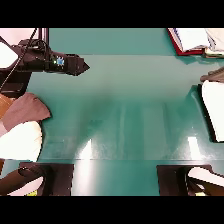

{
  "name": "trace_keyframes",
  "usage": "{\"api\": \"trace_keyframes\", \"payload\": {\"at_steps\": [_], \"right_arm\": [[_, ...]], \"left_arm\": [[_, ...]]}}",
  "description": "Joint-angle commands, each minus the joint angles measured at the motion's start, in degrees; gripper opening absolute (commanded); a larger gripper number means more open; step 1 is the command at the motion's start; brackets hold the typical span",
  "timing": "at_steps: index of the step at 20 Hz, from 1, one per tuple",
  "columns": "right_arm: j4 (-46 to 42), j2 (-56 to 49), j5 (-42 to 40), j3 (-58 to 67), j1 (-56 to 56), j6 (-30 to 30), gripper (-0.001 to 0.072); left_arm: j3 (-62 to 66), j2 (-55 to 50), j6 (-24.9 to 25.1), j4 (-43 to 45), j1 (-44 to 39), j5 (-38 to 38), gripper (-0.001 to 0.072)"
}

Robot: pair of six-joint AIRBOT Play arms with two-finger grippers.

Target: Fold the shirts.

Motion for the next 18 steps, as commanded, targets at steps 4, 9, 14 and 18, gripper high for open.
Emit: {"api": "trace_keyframes", "payload": {"at_steps": [4,9,14,18], "right_arm": [[-7.48,3.28,11.34,-0.22,-4.11,-0.04,0.0015],[-22.97,7.74,13.6,-10.05,-4.11,1.51,0.0017],[-32.65,9.55,15.12,-19.21,-4.11,1.53,0.002],[-33.0,9.55,15.45,-20.48,-4.09,1.53,0.0703]], "left_arm": [[0.0,0.0,0.22,0.2,-0.02,-0.02,0.0026],[0.0,0.0,0.26,0.37,-0.02,-0.2,0.0026],[0.0,0.0,0.92,0.35,-0.02,-0.46,0.0026],[0.0,0.0,1.51,0.35,-0.02,-0.57,0.0026]]}}
